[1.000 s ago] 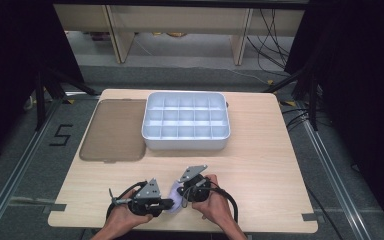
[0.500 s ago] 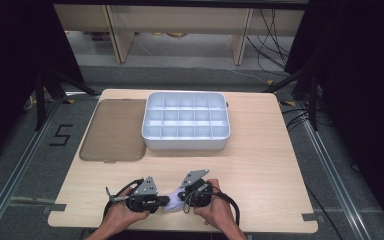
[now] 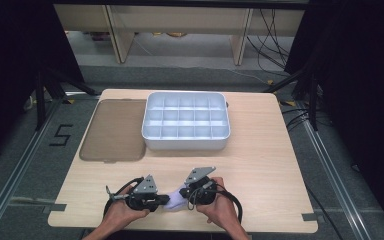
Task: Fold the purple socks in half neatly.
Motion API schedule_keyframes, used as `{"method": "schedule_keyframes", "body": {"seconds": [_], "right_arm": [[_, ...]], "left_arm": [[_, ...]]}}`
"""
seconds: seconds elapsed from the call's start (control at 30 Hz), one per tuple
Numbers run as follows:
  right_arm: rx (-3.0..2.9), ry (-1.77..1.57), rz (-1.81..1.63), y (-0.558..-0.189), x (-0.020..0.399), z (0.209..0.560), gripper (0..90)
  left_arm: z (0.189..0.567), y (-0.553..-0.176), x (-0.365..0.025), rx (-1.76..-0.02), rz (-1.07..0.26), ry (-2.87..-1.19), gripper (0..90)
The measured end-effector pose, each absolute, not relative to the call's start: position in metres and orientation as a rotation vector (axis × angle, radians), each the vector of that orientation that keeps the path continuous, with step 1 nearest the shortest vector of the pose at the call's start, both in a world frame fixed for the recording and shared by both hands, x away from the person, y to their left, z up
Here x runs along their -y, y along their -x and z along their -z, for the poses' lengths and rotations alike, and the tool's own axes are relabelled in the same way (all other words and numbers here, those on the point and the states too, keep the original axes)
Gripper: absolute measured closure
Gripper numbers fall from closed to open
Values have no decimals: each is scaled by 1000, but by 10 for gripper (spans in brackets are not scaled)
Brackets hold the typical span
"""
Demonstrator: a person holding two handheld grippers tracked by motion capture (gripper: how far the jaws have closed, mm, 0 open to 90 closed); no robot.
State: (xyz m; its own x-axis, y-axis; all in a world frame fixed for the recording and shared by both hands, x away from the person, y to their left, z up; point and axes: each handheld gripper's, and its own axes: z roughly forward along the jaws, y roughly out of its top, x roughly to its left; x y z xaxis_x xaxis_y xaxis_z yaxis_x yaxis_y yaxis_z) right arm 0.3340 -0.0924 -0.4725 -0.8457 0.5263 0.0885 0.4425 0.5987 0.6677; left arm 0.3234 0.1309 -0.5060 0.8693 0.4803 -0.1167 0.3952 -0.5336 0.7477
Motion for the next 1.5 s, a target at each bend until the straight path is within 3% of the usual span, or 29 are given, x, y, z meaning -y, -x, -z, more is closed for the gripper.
{"method": "schedule_keyframes", "body": {"seconds": [0.3, 0.43, 0.63, 0.93, 1.0, 1.13, 1.3, 1.5], "right_arm": [[-2650, -883, -1092, -346, 103, 462, 593], [-2684, -896, -1047, -347, 94, 471, 526], [-2742, -992, -981, -351, 86, 483, 443], [-2779, -1108, -962, -360, 86, 496, 390], [-2795, -1085, -969, -361, 85, 497, 395], [-2827, -1072, -992, -360, 83, 497, 535], [-2835, -1072, -1035, -359, 84, 498, 629], [-2835, -1054, -1054, -358, 84, 497, 667]], "left_arm": [[505, -323, -130, -625, -138, -2208, 853], [505, -322, -129, -625, -146, -2208, 853], [505, -321, -129, -643, -146, -2213, 852], [505, -322, -129, -623, -146, -2215, 851], [505, -322, -130, -622, -146, -2216, 851], [505, -323, -131, -622, -139, -2215, 848], [505, -322, -133, -633, -140, -2216, 825], [501, -321, -143, -651, -134, -2191, 671]]}}
